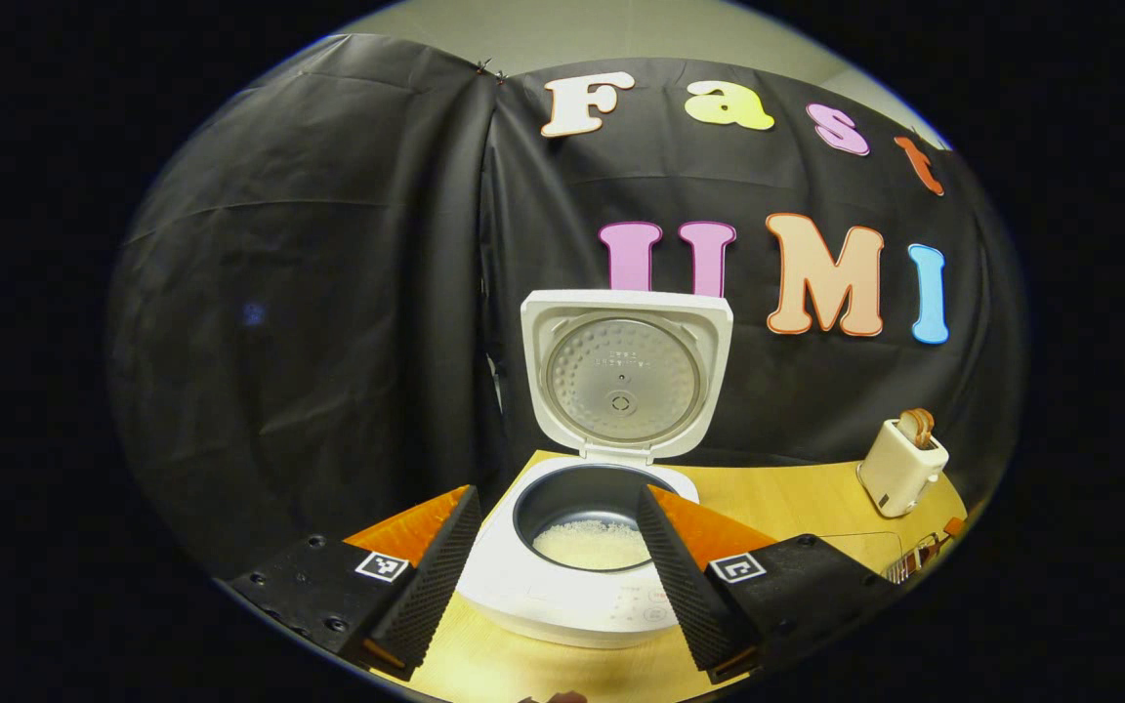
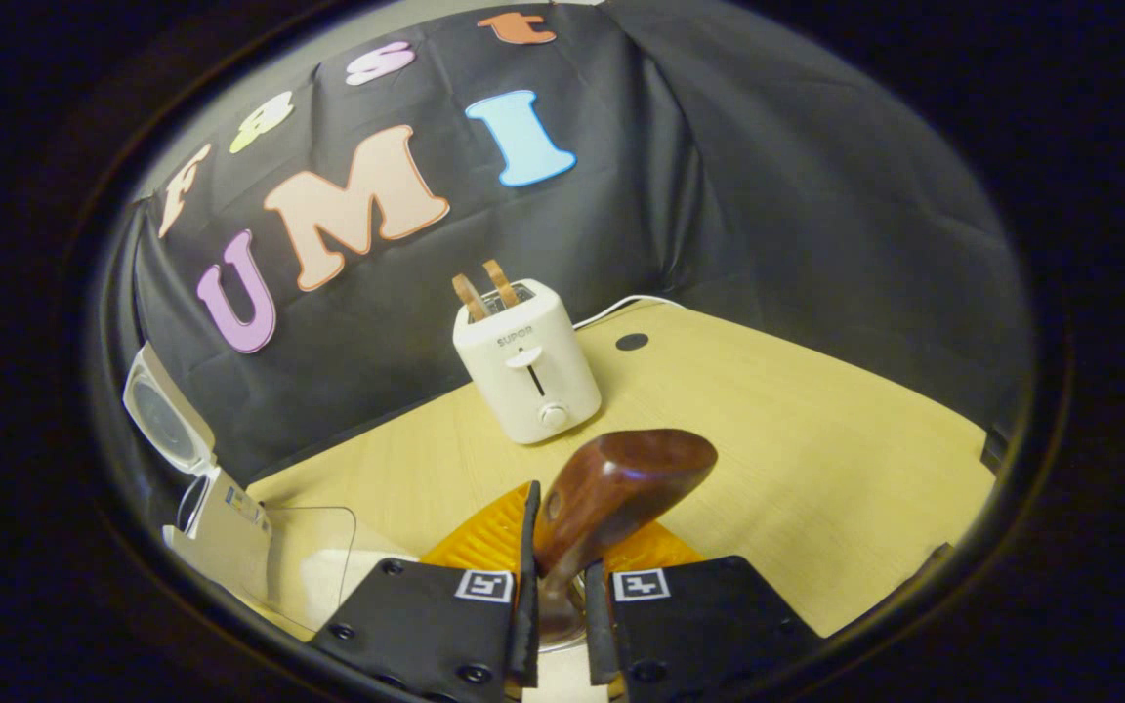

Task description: Close the left gripper, press the button to open the rice cooker; take a wooden spoon from the chopstick holder with the right hand, scoop a spoonful of rice and pour it into the rice cooker, then put the wooden spoon back into the chopstick holder.

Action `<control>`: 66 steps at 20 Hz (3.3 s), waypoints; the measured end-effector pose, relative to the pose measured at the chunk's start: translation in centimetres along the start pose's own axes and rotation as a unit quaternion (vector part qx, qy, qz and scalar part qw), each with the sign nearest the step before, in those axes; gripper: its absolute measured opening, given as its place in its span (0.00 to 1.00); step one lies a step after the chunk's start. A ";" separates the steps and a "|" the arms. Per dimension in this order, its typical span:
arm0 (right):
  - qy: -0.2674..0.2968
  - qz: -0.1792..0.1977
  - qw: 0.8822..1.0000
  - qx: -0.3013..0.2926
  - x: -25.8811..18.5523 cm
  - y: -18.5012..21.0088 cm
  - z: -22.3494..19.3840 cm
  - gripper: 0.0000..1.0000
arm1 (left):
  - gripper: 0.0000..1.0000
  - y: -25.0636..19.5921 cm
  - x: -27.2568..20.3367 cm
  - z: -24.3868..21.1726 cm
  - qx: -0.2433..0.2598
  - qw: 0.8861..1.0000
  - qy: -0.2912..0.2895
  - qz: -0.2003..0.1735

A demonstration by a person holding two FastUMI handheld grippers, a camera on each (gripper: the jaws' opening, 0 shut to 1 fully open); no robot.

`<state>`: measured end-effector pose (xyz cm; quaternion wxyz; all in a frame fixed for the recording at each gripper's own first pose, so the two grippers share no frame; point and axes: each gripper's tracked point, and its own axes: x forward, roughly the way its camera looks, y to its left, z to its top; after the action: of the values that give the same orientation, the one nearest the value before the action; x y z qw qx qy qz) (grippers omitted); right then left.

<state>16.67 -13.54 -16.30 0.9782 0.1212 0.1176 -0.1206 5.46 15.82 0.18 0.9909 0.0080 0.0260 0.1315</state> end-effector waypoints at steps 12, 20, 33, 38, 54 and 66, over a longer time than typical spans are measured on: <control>-0.041 -0.023 0.998 -0.035 -4.4 2.7 5.7 0.18 | 0.95 0.4 -0.2 -0.7 -0.027 0.999 0.000 -0.028; -0.097 0.039 0.993 -0.049 -8.1 11.3 10.7 0.17 | 0.95 0.6 0.0 -0.3 -0.027 0.998 -0.011 -0.047; -0.051 0.061 0.981 -0.178 -2.9 22.5 -0.1 0.18 | 0.95 3.4 0.0 -0.5 -0.009 0.999 -0.003 -0.046; -0.074 0.017 0.963 -0.260 -1.1 23.9 -2.7 0.18 | 0.95 3.4 0.3 -0.9 -0.013 0.998 0.002 -0.057; 0.051 0.028 0.997 -0.055 -1.5 27.3 -10.4 0.18 | 0.95 2.4 2.9 -2.2 -0.016 0.992 0.017 -0.128; 0.094 0.023 0.968 0.230 -3.4 22.6 -10.2 0.17 | 0.95 0.9 1.4 -1.7 0.009 0.987 0.005 -0.161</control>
<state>17.37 11.17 -20.33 0.9110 0.3567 0.1757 -0.1100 6.43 17.06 -1.60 0.9989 0.0121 0.0329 -0.0298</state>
